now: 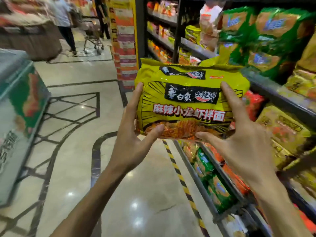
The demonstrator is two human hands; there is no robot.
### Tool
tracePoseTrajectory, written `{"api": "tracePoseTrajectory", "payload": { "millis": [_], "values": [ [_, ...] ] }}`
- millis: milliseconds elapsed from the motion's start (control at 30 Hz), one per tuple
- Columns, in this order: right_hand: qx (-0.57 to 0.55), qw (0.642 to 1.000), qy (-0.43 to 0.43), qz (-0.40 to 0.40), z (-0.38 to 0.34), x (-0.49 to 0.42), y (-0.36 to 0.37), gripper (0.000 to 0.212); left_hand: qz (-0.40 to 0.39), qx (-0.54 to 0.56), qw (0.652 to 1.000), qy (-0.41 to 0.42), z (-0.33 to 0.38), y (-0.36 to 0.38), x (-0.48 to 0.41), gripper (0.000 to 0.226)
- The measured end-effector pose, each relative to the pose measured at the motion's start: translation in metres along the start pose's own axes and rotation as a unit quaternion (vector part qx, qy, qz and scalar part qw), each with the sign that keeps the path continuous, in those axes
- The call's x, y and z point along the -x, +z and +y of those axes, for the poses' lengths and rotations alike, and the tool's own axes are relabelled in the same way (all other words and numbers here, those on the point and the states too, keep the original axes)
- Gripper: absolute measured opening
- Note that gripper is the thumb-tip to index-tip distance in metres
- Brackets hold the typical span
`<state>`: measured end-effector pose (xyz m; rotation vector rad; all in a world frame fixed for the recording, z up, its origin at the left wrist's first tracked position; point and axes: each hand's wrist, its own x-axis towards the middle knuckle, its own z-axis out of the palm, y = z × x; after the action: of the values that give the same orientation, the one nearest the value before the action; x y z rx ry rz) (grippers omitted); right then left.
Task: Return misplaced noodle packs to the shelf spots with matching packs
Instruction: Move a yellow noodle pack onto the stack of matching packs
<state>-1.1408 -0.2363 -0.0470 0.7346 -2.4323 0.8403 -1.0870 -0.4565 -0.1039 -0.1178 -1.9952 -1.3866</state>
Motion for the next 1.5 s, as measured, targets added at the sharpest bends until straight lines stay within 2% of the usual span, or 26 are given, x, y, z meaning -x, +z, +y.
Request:
{"api": "tracePoseTrajectory", "payload": {
  "millis": [300, 533, 800, 967, 1300, 1500],
  "values": [
    [-0.021, 0.999, -0.010, -0.037, -0.002, -0.099, 0.101, 0.104, 0.025, -0.010, 0.999, -0.019, -0.087, -0.045, -0.082, 0.093],
    [-0.018, 0.999, -0.013, -0.032, 0.030, -0.202, 0.174, 0.106, 0.025, -0.008, 0.999, -0.022, -0.162, -0.043, -0.182, 0.093],
    [-0.079, 0.996, -0.016, -0.025, 0.064, -0.324, 0.253, 0.103, 0.015, -0.003, 0.999, -0.029, -0.241, -0.044, -0.306, 0.089],
    [-0.064, 0.998, 0.002, -0.023, 0.082, -0.383, 0.296, 0.103, 0.005, 0.011, 1.000, -0.029, -0.295, -0.041, -0.370, 0.088],
    [0.005, 0.997, 0.070, 0.011, 0.107, -0.510, 0.389, 0.104, -0.072, 0.065, 0.995, 0.000, -0.421, -0.037, -0.526, 0.085],
    [0.086, 0.987, 0.113, 0.079, 0.118, -0.591, 0.437, 0.104, -0.141, 0.090, 0.985, 0.034, -0.489, -0.028, -0.643, 0.079]
  ]
}}
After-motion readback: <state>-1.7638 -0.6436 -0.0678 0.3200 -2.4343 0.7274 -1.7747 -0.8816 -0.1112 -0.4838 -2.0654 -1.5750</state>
